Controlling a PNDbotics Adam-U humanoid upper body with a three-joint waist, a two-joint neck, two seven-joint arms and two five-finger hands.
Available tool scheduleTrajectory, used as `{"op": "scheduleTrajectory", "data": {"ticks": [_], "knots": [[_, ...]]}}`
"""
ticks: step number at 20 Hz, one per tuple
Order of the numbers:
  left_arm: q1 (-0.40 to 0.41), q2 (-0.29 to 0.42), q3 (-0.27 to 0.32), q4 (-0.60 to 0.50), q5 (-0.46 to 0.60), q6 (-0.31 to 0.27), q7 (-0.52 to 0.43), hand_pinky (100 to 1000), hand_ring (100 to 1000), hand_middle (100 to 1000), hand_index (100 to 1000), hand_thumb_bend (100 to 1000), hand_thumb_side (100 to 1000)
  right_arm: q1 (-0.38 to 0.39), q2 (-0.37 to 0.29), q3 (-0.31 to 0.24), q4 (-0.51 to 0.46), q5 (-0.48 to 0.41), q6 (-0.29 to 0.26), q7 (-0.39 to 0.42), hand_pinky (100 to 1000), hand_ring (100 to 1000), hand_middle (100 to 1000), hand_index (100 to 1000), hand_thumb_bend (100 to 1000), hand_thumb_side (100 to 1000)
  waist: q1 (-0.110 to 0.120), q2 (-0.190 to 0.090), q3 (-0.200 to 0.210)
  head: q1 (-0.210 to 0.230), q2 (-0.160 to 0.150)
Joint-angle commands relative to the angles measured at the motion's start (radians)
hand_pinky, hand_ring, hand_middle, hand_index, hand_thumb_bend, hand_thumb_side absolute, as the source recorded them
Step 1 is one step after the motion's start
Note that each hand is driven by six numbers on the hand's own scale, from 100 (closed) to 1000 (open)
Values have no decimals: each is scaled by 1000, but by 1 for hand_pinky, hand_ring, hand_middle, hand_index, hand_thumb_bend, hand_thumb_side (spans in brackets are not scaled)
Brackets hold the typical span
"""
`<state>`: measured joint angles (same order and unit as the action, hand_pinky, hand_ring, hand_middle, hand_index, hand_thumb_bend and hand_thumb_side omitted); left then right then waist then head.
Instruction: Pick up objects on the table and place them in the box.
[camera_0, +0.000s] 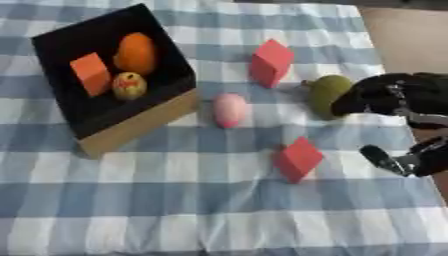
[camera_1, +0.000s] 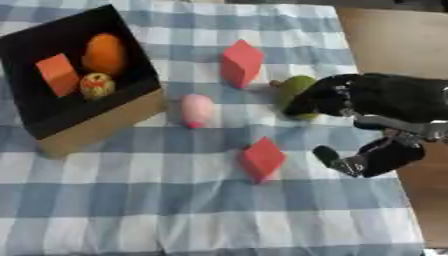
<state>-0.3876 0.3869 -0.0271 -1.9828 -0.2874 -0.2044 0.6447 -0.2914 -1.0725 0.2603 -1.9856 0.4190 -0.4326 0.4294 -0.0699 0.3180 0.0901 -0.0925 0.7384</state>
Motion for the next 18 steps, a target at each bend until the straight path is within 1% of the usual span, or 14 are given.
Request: {"op": "scheduleTrajectory", "data": {"ticks": [1,2,3,4,6,7,10,12,14,18], "knots": [[-12,16,-2,-17,7,-1,-7,740,882,736,798,583,629,-22,-31,10,-14,-18,9,69,927,899,883,968,110,361,-6,-27,2,-4,8],[-12,15,-2,-17,8,-1,-7,740,882,736,798,583,629,-26,-29,14,-14,-21,13,85,935,905,882,969,169,323,-6,-27,3,-4,8],[-13,15,-2,-17,8,-2,-7,740,882,736,798,583,629,-30,-26,18,-14,-23,18,99,936,906,881,968,177,318,-6,-26,3,-4,8],[-13,15,-3,-17,9,-2,-8,740,882,736,798,582,628,-35,-23,22,-14,-23,22,112,943,910,880,966,226,281,-5,-26,4,-4,8],[-14,14,-4,-17,10,-3,-10,740,883,737,798,581,629,-44,-16,31,-14,-22,30,136,948,914,879,969,287,260,-5,-26,6,-5,8],[-14,13,-4,-17,11,-3,-10,740,883,737,798,580,629,-49,-13,36,-14,-18,35,147,951,915,878,969,311,258,-5,-26,7,-6,8],[-14,12,-6,-17,13,-3,-13,740,884,737,798,580,629,-65,-2,50,-14,1,52,173,955,918,863,974,352,311,-4,-25,9,-8,9],[-15,12,-6,-17,14,-3,-14,740,884,737,798,579,629,-74,6,58,-14,20,65,180,956,918,858,980,350,334,-4,-24,10,-9,8],[-15,11,-7,-17,15,-3,-15,740,884,737,798,579,629,-82,14,68,-14,33,73,184,957,921,859,990,333,385,-4,-24,12,-10,9],[-16,10,-8,-17,17,-2,-16,740,885,737,798,578,630,-96,33,78,-14,45,92,185,956,915,850,998,309,371,-3,-22,13,-10,10]]}}
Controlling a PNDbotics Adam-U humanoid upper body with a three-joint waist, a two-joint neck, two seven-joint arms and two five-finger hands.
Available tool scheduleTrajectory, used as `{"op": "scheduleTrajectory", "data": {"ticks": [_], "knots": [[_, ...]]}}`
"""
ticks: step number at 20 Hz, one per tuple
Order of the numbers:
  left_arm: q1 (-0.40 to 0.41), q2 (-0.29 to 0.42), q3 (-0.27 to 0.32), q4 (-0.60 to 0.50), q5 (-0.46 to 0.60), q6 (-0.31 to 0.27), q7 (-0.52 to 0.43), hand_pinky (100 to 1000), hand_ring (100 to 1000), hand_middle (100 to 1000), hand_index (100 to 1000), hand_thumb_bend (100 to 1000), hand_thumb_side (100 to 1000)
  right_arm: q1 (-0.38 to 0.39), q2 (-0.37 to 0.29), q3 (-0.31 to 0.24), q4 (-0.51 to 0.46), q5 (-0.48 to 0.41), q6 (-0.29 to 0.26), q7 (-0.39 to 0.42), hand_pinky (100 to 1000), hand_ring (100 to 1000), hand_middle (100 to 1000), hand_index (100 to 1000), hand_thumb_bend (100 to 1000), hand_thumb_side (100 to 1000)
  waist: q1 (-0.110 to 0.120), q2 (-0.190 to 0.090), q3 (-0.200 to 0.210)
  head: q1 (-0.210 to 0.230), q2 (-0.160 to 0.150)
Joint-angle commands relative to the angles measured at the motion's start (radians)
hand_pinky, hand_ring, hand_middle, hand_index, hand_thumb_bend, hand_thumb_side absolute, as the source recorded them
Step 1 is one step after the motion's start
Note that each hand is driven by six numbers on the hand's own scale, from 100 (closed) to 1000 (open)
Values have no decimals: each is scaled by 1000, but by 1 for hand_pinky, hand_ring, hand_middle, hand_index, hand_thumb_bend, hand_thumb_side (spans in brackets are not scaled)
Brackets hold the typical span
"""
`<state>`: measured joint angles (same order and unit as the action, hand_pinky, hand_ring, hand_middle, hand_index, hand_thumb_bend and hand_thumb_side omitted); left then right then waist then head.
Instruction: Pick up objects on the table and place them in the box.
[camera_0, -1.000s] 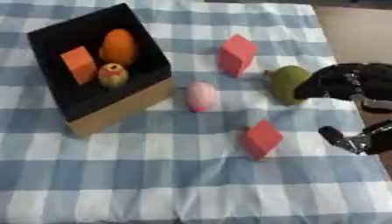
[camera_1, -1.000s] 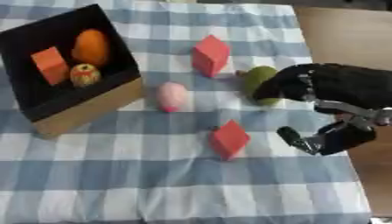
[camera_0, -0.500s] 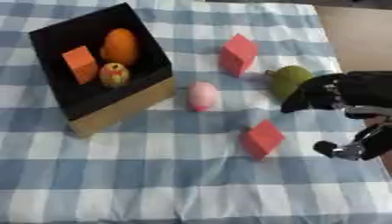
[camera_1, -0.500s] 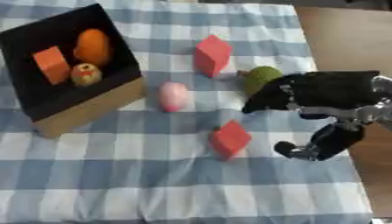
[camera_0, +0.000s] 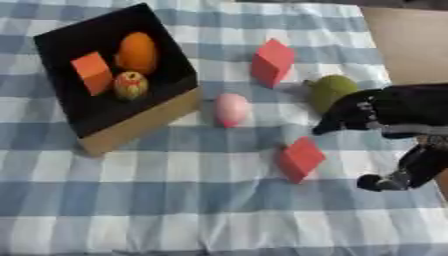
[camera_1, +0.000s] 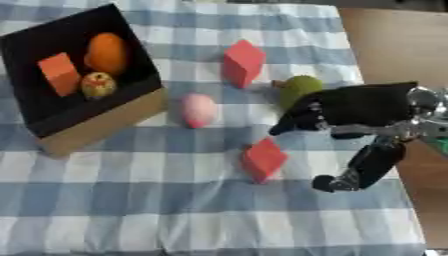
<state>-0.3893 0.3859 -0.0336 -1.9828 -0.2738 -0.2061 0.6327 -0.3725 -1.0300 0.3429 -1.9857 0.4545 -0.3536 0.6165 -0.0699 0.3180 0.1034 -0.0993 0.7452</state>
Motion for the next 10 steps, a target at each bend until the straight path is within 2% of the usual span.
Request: {"op": "scheduleTrajectory", "data": {"ticks": [1,10], "knots": [[-15,11,-2,-17,4,-1,-5,739,885,738,798,578,631,-18,-4,-4,-14,10,19,-5,956,915,853,999,301,366,-2,-22,0,-3,3],[-16,8,-4,-17,5,-1,-8,740,886,738,799,576,632,-52,39,26,-14,24,69,21,955,916,895,1000,260,386,-1,-19,5,-9,4]]}}
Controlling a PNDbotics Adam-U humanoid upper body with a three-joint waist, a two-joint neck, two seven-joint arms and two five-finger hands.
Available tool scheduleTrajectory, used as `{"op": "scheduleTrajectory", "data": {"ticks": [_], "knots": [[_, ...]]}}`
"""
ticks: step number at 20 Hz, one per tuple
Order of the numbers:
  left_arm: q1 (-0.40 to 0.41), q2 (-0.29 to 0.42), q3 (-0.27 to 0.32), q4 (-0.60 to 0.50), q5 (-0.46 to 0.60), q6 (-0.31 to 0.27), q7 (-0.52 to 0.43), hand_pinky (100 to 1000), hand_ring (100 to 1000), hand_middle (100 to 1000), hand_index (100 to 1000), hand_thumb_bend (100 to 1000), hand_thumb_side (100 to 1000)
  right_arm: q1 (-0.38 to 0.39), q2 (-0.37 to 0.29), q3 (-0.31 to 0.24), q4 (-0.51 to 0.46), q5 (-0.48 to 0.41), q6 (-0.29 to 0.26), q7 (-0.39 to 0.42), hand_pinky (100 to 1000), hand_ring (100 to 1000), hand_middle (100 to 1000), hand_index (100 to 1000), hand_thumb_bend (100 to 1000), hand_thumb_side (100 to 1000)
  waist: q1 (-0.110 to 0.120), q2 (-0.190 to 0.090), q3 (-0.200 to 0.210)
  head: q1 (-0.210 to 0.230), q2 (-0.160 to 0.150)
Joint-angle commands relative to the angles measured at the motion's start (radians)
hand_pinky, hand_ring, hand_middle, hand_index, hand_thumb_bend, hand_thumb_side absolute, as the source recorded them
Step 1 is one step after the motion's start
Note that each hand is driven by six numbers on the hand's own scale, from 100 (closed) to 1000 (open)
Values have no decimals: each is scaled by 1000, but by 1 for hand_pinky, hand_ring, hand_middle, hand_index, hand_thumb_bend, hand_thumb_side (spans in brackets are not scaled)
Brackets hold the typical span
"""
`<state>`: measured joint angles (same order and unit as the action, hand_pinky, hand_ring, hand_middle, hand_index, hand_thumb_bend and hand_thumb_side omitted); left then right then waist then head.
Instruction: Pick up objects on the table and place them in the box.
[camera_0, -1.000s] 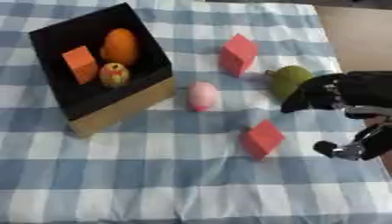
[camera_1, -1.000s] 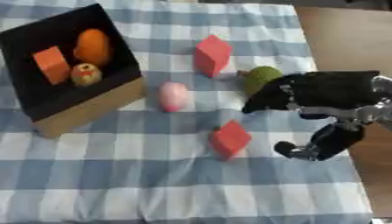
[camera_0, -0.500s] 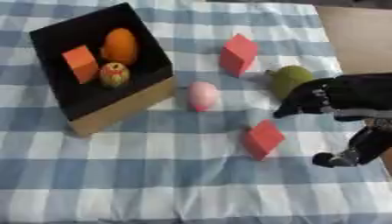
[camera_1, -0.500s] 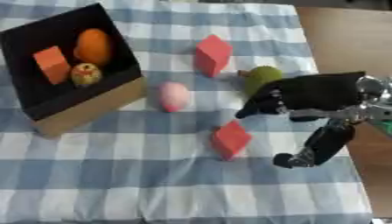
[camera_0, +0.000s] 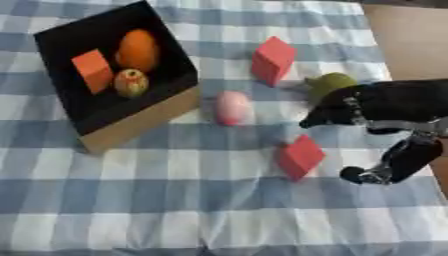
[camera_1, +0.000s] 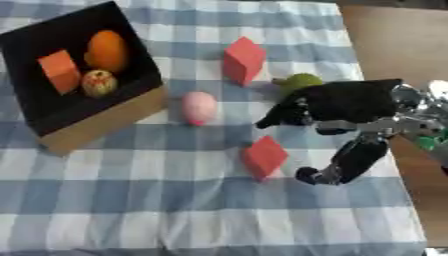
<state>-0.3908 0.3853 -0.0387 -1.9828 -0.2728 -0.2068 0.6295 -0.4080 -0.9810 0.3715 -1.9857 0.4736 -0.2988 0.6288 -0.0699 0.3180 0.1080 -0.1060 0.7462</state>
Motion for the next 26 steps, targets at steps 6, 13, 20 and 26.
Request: {"op": "scheduleTrajectory", "data": {"ticks": [6,13,20,26], "knots": [[-17,7,0,-17,6,0,-6,740,887,739,799,575,632,-40,15,14,-8,-1,31,40,956,916,897,1000,232,410,1,-16,4,-5,3],[-20,5,-3,-17,8,-1,-9,740,888,739,799,573,633,-60,50,30,31,-2,37,68,956,913,897,1000,208,419,2,-14,7,-3,1],[-23,3,-4,-17,11,0,-10,740,889,740,799,572,634,-74,80,52,90,14,30,89,958,915,897,1000,196,453,4,-8,11,-5,-2],[-24,2,-4,-17,12,1,-11,740,890,740,799,572,634,-76,96,61,118,22,18,96,959,913,893,999,188,454,6,-4,12,-7,-2]]}}
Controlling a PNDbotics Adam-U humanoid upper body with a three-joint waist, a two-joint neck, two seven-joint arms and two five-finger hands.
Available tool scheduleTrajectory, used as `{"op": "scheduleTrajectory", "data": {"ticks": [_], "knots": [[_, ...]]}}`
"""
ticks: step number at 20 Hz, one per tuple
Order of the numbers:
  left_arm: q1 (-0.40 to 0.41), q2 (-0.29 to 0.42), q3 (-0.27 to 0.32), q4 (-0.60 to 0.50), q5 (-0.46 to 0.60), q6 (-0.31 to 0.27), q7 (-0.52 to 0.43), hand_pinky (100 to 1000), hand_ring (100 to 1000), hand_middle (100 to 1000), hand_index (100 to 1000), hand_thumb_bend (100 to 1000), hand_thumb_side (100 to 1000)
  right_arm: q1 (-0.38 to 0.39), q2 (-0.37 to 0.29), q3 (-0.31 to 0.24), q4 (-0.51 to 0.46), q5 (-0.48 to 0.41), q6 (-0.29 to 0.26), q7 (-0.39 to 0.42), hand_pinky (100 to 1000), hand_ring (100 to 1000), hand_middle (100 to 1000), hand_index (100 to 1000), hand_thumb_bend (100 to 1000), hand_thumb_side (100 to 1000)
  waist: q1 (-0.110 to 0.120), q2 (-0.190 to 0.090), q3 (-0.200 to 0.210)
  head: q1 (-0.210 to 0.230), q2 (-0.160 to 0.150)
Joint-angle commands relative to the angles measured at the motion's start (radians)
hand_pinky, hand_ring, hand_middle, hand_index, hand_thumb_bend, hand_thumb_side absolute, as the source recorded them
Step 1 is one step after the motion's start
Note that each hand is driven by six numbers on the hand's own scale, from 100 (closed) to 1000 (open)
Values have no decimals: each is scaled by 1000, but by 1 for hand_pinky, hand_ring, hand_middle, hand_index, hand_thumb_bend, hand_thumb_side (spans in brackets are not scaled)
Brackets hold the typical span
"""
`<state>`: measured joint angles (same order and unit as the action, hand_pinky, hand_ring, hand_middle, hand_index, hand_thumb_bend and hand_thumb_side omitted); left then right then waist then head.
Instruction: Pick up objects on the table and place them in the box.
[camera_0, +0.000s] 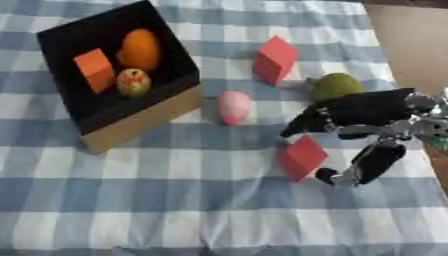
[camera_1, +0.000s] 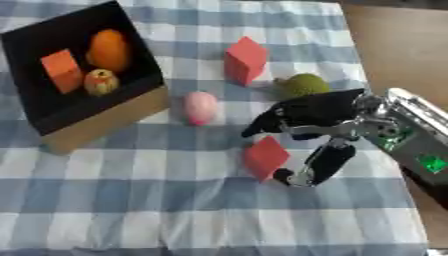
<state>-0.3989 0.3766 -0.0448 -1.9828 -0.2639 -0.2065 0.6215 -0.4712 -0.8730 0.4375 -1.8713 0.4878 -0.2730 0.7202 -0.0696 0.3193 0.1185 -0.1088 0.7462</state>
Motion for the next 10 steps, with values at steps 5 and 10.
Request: {"op": "scheduleTrajectory", "data": {"ticks": [5,10], "knots": [[-17,10,2,-17,4,2,-3,740,891,741,799,570,635,-13,0,1,20,7,-14,19,957,907,881,991,189,431,7,-2,2,-4,-2],[-18,8,1,-17,5,2,-4,740,891,741,799,569,635,-19,16,2,38,7,1,-4,945,885,819,940,199,356,9,-1,2,-7,-4]]}}
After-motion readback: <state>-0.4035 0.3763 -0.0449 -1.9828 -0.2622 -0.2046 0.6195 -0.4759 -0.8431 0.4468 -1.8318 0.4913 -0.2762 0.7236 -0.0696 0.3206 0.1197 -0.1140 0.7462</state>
